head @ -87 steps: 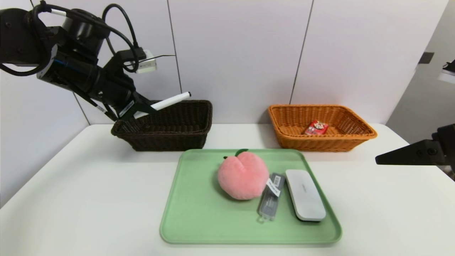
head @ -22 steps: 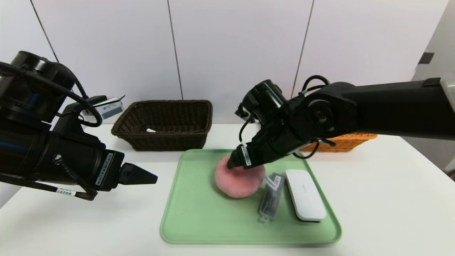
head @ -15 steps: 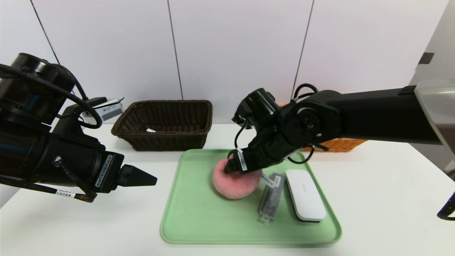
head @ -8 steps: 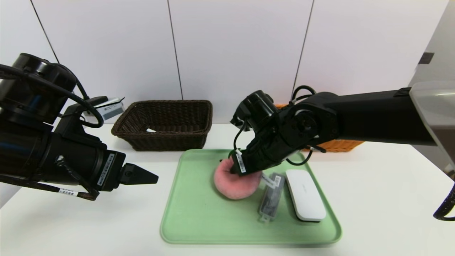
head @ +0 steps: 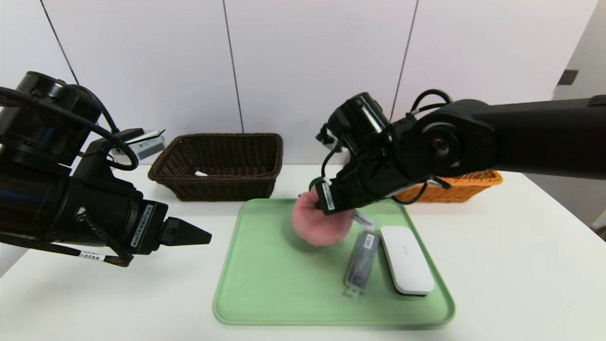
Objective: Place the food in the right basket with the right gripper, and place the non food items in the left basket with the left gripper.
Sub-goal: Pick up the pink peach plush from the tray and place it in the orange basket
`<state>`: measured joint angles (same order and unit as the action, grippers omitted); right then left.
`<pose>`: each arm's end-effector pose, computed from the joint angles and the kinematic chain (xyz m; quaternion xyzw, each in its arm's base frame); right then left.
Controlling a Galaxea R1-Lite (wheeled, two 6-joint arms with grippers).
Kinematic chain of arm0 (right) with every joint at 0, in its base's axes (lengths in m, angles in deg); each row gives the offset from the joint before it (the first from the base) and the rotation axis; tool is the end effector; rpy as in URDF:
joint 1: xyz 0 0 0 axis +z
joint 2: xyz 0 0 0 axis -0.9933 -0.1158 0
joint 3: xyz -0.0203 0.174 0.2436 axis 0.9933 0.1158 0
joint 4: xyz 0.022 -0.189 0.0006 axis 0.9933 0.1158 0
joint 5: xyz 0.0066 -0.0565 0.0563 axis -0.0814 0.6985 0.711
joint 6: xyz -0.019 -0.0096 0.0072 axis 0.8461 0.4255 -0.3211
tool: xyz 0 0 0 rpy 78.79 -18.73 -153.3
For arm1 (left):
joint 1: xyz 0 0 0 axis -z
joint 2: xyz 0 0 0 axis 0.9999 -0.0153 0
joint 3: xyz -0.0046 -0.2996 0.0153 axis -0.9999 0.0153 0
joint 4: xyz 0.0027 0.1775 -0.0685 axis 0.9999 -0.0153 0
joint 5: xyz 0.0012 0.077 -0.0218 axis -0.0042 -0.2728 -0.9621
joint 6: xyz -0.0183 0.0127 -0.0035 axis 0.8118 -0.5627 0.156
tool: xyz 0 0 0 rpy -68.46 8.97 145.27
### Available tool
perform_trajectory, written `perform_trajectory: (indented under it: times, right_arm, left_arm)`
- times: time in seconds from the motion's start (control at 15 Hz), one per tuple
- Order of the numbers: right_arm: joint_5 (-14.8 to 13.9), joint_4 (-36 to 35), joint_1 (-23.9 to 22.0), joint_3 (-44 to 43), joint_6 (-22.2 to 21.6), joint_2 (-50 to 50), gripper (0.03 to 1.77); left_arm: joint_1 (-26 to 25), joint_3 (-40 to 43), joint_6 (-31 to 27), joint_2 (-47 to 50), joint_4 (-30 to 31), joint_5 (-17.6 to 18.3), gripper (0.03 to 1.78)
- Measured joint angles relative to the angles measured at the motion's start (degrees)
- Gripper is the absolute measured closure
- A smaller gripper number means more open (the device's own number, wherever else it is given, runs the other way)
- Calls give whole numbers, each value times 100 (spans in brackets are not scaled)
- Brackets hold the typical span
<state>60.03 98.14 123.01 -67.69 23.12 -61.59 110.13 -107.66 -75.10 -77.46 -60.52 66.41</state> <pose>0.3005 0.2477 0.2154 -0.0360 0.4075 0.2406 0.8802 0.1931 -0.0789 0.2523 -0.0166 0.4043 -0.2335 0.8841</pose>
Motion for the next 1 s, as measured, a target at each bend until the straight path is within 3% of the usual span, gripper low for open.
perform_trajectory:
  times: [0.33,0.67,1.0]
  right_arm:
    - [-17,-146,-407,-105,35,820,122]
    - [-163,-173,-1456,-384,90,1229,123]
    - [-122,-197,-2404,-384,140,848,123]
  left_arm:
    - [0,50,2,37,-2,-5,12]
    - [0,59,2,39,10,-10,12]
    - [0,87,2,35,152,1,12]
